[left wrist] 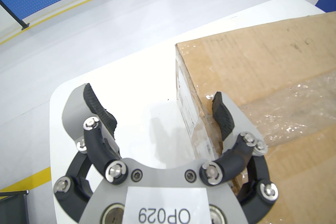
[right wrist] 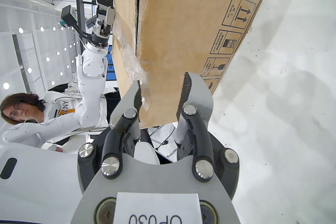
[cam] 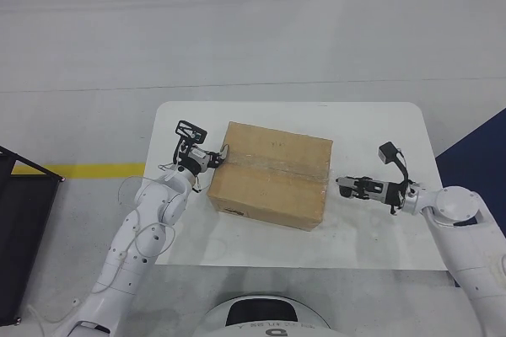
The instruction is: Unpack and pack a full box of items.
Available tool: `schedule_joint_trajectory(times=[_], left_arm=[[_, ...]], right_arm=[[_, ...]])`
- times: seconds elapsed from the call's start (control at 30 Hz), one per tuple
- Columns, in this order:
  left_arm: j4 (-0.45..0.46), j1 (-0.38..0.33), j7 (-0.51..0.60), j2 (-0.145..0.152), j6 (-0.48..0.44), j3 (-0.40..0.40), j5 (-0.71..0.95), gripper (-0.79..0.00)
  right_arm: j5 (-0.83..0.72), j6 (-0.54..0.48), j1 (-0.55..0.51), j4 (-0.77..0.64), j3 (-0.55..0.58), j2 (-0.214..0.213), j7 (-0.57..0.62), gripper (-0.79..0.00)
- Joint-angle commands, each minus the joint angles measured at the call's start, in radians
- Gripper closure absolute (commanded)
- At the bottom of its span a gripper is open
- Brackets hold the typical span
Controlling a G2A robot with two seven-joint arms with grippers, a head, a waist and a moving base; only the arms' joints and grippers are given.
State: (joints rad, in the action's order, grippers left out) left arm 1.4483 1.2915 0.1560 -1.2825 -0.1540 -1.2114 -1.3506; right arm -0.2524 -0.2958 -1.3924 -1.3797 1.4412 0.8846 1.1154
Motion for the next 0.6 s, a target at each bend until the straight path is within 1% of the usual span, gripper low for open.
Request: schedule_joint_trajectory(times=[0.0, 0.1, 0.23, 0.43, 0.57], left_arm=[[0.000, 0.000, 0.000, 0.000, 0.000, 0.000, 0.000, -0.785], [0.000, 0.000, 0.000, 0.000, 0.000, 0.000, 0.000, -0.785], [0.000, 0.000, 0.000, 0.000, 0.000, 0.000, 0.000, -0.785], [0.000, 0.000, 0.000, 0.000, 0.000, 0.000, 0.000, -0.785], [0.000, 0.000, 0.000, 0.000, 0.000, 0.000, 0.000, -0.785]], right_arm=[[-0.002, -0.001, -0.003, -0.004, 0.003, -0.001, -0.001, -0.785], [-0.016, -0.002, -0.008, -0.006, 0.008, -0.001, -0.005, -0.785], [-0.055, 0.005, -0.022, 0.002, 0.045, -0.002, -0.064, -0.785], [-0.147, -0.048, -0.072, -0.067, 0.098, -0.001, -0.127, -0.785], [-0.155, -0.052, -0.075, -0.071, 0.100, -0.001, -0.129, -0.785]])
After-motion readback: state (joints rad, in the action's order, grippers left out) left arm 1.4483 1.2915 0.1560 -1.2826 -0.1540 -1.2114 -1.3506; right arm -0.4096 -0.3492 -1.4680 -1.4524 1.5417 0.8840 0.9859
